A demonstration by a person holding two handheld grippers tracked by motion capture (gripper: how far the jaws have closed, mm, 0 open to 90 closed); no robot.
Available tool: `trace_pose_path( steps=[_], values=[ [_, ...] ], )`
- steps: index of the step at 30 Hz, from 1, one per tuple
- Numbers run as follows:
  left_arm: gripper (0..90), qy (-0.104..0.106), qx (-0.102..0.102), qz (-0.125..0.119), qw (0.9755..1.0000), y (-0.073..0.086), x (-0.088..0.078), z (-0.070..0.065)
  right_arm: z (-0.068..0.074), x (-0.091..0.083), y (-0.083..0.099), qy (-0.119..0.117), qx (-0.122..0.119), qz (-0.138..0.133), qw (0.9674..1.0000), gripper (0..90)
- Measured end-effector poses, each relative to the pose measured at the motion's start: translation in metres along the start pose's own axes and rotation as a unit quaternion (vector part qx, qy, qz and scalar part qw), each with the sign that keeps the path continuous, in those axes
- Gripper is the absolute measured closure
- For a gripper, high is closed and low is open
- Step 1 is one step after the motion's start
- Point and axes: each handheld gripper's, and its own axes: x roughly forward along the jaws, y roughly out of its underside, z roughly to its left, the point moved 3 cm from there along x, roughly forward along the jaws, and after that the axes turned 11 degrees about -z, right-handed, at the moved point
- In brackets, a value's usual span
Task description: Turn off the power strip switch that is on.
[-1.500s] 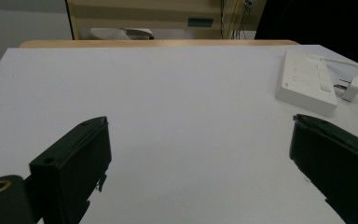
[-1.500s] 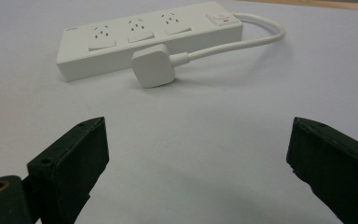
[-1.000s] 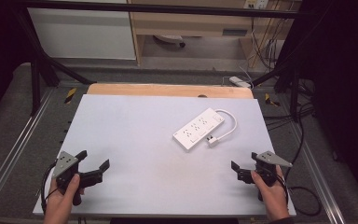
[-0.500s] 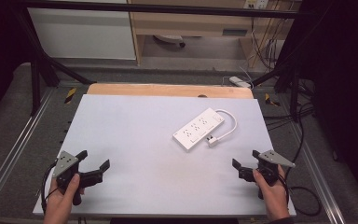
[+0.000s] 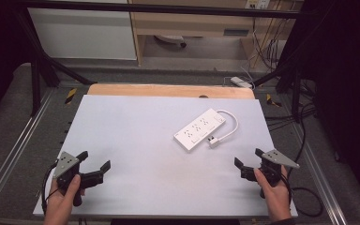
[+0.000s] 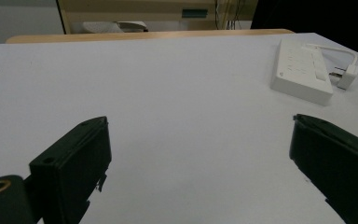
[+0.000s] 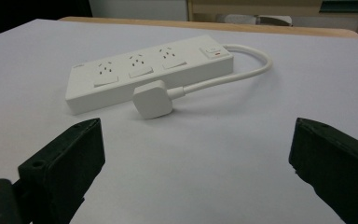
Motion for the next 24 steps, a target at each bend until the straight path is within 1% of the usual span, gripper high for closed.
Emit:
trace_pose_path(
  steps=[5, 10, 16, 17, 20, 24],
  values=[
    [5.3, 0.000, 0.001, 0.001, 1.0000, 0.000, 0.000, 0.000, 0.002, -0.001, -0.005, 0.000, -0.001, -0.010, 0.9999, 2.9],
    [5.3, 0.001, 0.002, 0.002, 1.0000, 0.001, 0.000, 0.000, 0.005, -0.003, -0.010, -0.004, 0.001, -0.018, 0.9998, 2.6],
    [5.3, 0.001, 0.002, 0.003, 1.0000, 0.001, 0.000, 0.000, 0.007, -0.004, -0.015, -0.010, 0.013, -0.024, 0.9996, 2.5],
    [5.3, 0.001, 0.002, 0.003, 1.0000, 0.001, 0.000, 0.000, 0.007, -0.004, -0.015, -0.012, 0.009, -0.025, 0.9996, 2.3],
    [5.3, 0.000, 0.002, 0.004, 1.0000, 0.001, 0.000, 0.000, 0.008, -0.004, -0.017, -0.016, 0.011, -0.028, 0.9994, 2.1],
    [5.3, 0.001, 0.002, 0.005, 1.0000, 0.002, 0.000, -0.001, 0.009, -0.005, -0.020, -0.018, 0.009, -0.030, 0.9994, 2.1]
  ],
)
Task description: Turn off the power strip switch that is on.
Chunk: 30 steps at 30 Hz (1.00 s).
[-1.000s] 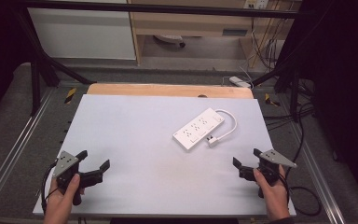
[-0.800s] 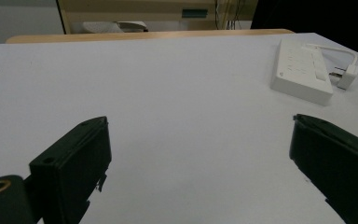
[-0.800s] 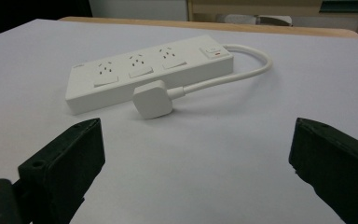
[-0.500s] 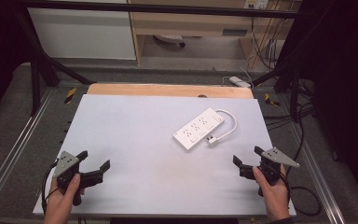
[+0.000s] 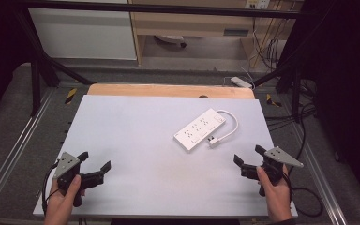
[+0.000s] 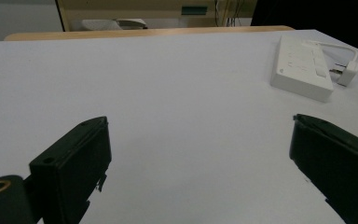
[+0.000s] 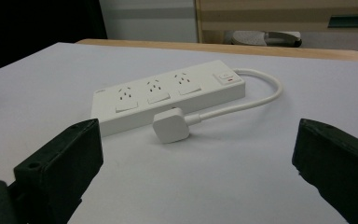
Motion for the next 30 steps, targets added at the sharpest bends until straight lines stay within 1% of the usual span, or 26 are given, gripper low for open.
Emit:
trace_pose_path(
  steps=[3, 13, 30],
  values=[
    [5.3, 0.000, -0.001, 0.000, 1.0000, 0.000, 0.000, 0.000, 0.001, 0.000, -0.003, -0.002, 0.003, -0.001, 1.0000, 2.2],
    [5.3, 0.001, -0.001, 0.001, 1.0000, 0.001, 0.000, -0.001, 0.001, 0.004, -0.015, -0.006, -0.003, -0.002, 1.0000, 2.5],
    [5.3, 0.001, 0.000, 0.002, 1.0000, 0.001, 0.000, -0.001, 0.002, 0.022, -0.035, -0.022, -0.018, 0.000, 0.9996, 2.2]
  ],
)
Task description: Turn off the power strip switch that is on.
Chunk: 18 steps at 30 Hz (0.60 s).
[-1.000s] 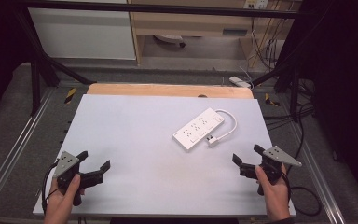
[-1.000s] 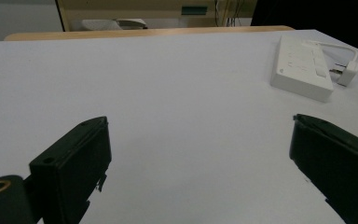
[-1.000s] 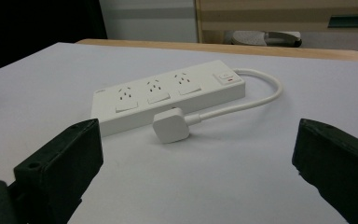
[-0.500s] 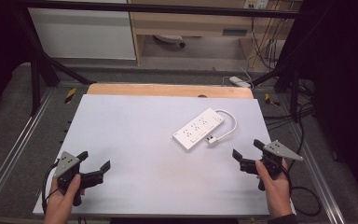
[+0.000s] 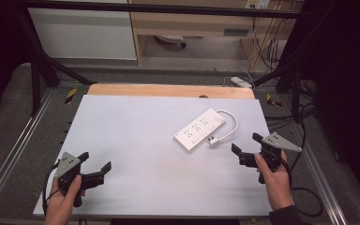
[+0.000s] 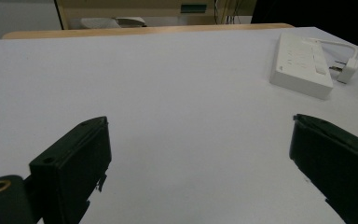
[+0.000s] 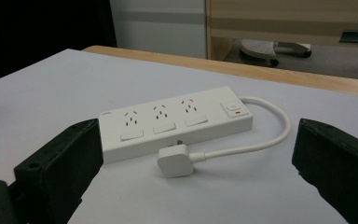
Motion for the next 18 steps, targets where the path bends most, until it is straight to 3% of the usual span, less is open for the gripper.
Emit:
trace_pose_path(
  steps=[8, 18],
  values=[
    [5.3, 0.001, 0.001, 0.001, 1.0000, 0.000, 0.000, 0.000, 0.000, 0.008, -0.011, -0.006, -0.005, -0.001, 1.0000, 1.9],
    [5.3, 0.003, 0.001, -0.001, 1.0000, -0.001, 0.000, 0.000, 0.003, 0.022, -0.010, -0.017, -0.005, 0.012, 0.9998, 2.0]
  ],
)
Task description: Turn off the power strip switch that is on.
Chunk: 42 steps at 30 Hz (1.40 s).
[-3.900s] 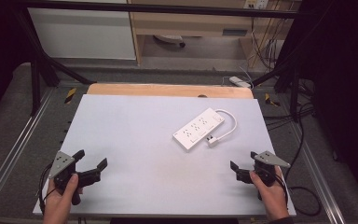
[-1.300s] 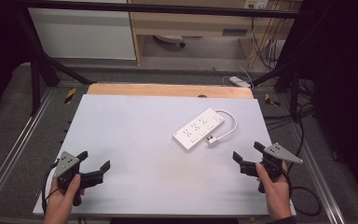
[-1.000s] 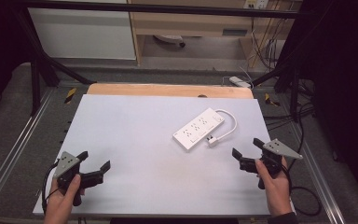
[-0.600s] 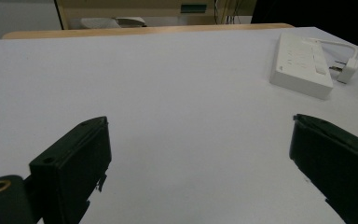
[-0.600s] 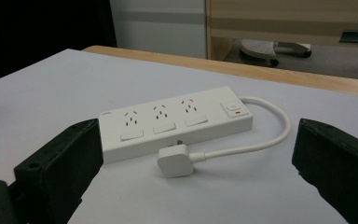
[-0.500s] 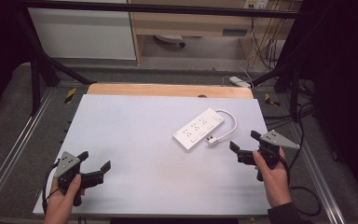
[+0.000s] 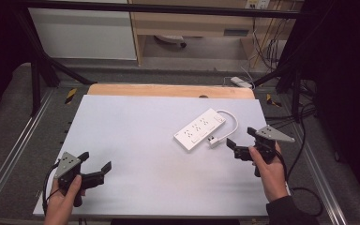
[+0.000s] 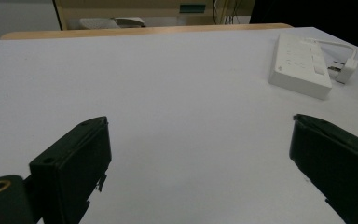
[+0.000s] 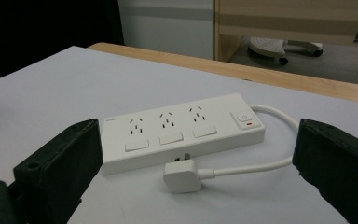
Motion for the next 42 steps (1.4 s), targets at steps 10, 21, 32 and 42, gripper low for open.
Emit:
trace_pose_path(
  steps=[10, 21, 32, 42],
  values=[
    [5.3, -0.001, -0.001, 0.001, 1.0000, 0.000, 0.000, 0.000, 0.003, 0.014, -0.009, 0.012, 0.008, 0.001, 0.9999, 2.9],
    [5.3, -0.004, -0.003, 0.003, 1.0000, 0.001, 0.000, 0.000, 0.015, 0.028, -0.022, -0.011, -0.002, -0.004, 0.9999, 4.9],
    [5.3, -0.005, 0.000, 0.003, 1.0000, 0.001, 0.000, 0.001, 0.023, 0.042, -0.036, -0.020, -0.011, -0.012, 0.9997, 8.3],
    [5.2, -0.004, 0.000, 0.004, 1.0000, 0.001, 0.000, 0.001, 0.029, 0.055, -0.043, -0.023, -0.023, -0.006, 0.9995, 2.9]
  ],
)
